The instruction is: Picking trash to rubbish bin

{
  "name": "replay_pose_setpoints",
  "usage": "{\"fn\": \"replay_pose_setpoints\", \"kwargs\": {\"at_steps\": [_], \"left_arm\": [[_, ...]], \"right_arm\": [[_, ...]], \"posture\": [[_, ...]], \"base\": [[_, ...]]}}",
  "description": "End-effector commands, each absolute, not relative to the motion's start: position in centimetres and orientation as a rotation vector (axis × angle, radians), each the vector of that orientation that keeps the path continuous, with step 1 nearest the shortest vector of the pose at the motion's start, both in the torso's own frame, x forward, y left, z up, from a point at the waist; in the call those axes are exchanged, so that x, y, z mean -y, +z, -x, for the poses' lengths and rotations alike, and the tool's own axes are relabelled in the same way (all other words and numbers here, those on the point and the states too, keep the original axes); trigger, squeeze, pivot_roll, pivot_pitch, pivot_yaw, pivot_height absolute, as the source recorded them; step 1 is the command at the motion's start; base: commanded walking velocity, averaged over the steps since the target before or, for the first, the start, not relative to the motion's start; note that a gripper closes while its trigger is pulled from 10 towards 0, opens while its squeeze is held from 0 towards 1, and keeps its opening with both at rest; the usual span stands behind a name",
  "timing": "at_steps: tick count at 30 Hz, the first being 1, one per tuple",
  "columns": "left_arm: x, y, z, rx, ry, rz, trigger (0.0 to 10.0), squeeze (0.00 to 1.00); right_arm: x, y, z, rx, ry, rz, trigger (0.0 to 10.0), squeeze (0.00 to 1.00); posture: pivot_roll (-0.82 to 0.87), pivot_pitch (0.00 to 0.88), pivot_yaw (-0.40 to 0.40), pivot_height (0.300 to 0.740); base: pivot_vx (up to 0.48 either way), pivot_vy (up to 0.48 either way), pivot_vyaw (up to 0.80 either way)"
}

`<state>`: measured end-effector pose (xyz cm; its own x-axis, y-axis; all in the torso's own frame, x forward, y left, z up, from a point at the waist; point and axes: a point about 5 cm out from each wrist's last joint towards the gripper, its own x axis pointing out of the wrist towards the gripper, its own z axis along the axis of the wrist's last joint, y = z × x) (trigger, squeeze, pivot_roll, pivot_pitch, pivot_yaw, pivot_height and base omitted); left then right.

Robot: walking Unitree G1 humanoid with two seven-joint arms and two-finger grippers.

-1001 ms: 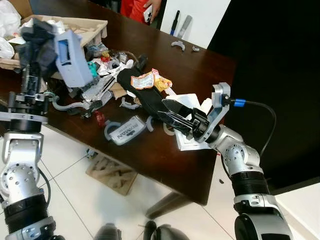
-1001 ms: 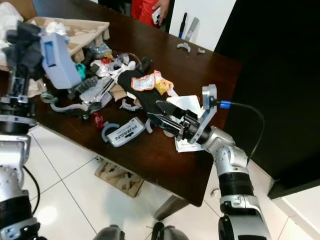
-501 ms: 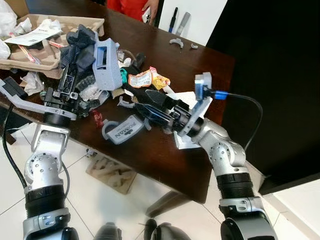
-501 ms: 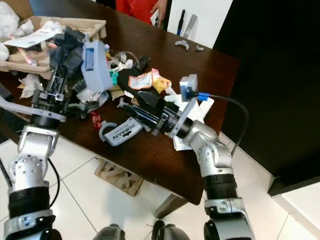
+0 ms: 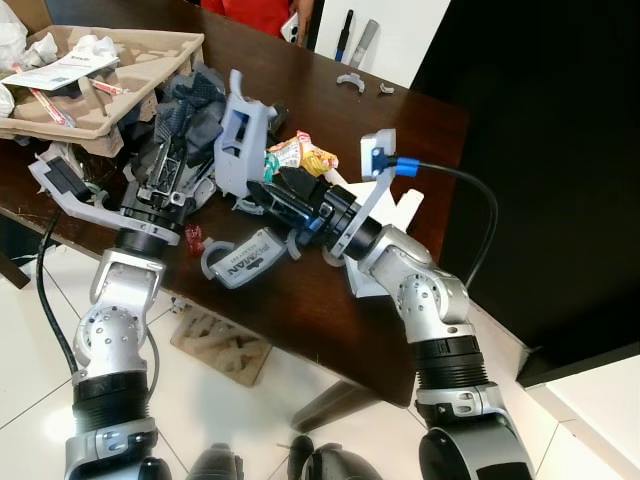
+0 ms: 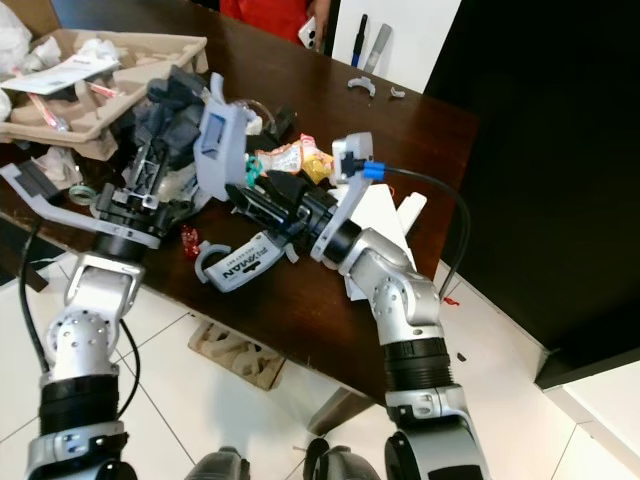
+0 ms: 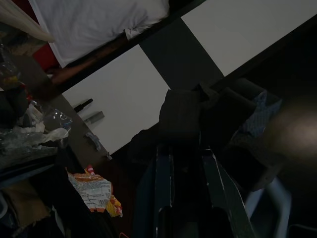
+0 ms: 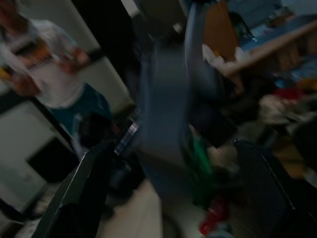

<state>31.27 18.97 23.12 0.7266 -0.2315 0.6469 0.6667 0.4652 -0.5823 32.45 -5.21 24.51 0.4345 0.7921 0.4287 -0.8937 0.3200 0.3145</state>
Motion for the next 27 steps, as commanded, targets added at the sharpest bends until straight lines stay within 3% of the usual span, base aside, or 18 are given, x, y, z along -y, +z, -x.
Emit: {"fn": "replay_pose_setpoints", "kwargs": {"at_steps": [1,12,16,27], "left_arm": [[-18.4,22.9,-31.0,0.523,-0.603,0.929,10.0,0.00],[-18.3,22.8,-31.0,0.526,-0.604,0.922,10.0,0.00],[-18.2,22.7,-30.9,0.526,-0.598,0.922,10.0,0.00],[-18.4,22.8,-30.8,0.533,-0.597,0.909,10.0,0.00]], "right_arm": [[5.5,25.3,-32.0,0.235,1.146,-0.604,10.0,0.00],[5.2,25.7,-31.3,0.224,1.224,-0.588,10.0,0.00],[3.0,22.5,-31.2,0.078,1.176,-0.321,10.0,0.00],[3.6,21.8,-31.6,0.050,1.133,-0.290,10.0,0.00]], "posture": [[0.17,0.201,-0.129,0.740],[0.17,0.200,-0.131,0.740],[0.17,0.202,-0.130,0.740],[0.17,0.205,-0.130,0.740]], "base": [[0.000,0.000,0.00],[0.000,0.000,0.00],[0.000,0.000,0.00],[0.000,0.000,0.00]]}}
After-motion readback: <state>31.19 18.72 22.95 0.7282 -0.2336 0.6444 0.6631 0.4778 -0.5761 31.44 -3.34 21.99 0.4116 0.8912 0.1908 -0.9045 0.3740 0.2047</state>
